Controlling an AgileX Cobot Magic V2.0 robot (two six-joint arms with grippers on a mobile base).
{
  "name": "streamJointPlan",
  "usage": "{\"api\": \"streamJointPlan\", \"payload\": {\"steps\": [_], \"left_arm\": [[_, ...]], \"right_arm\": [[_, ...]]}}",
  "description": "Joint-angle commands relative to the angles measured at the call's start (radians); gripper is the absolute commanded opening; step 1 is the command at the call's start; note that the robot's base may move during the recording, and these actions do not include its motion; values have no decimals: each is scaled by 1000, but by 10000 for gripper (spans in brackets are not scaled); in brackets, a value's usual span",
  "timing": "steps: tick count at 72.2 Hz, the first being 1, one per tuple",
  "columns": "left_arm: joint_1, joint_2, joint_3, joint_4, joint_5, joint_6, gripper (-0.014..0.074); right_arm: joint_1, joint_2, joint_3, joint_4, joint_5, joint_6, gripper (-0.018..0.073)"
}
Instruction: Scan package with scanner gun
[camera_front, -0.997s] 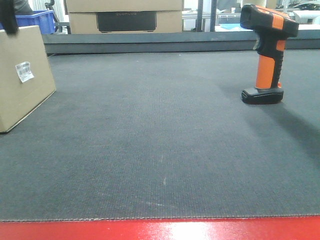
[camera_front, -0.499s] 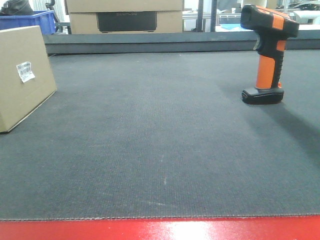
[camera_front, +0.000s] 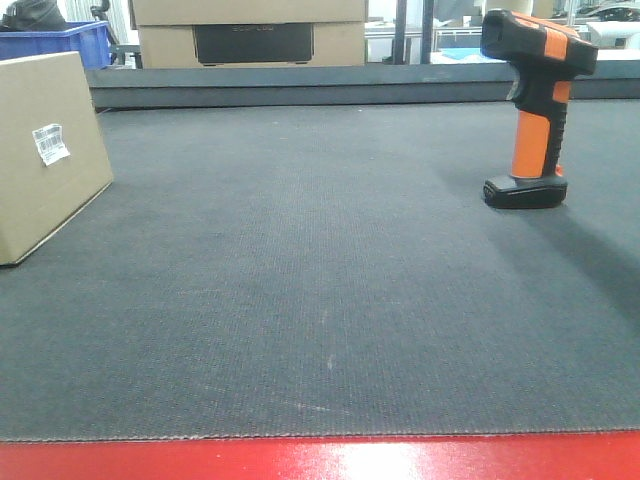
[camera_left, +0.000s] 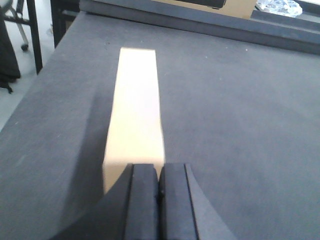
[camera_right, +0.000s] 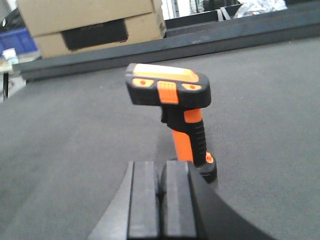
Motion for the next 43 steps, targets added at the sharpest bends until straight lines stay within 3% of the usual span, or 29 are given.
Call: {"api": "streamJointPlan", "payload": {"steps": [1,6,22,43], "left_arm": [[6,-89,58,21,38,-8,-111],[6,-186,106,21,91,-8,-111],[6,-402,205,21,92,-8,-111],[6,-558,216,26,92,-8,-111]], "right_arm": [[-2,-62,4,-92,62,-19,-167],[-2,-145,4,-109,151,-19,-167],[-2,-382,4,-109,393,-19,-167],[-2,-646,4,-107,479,-19,-167]]}}
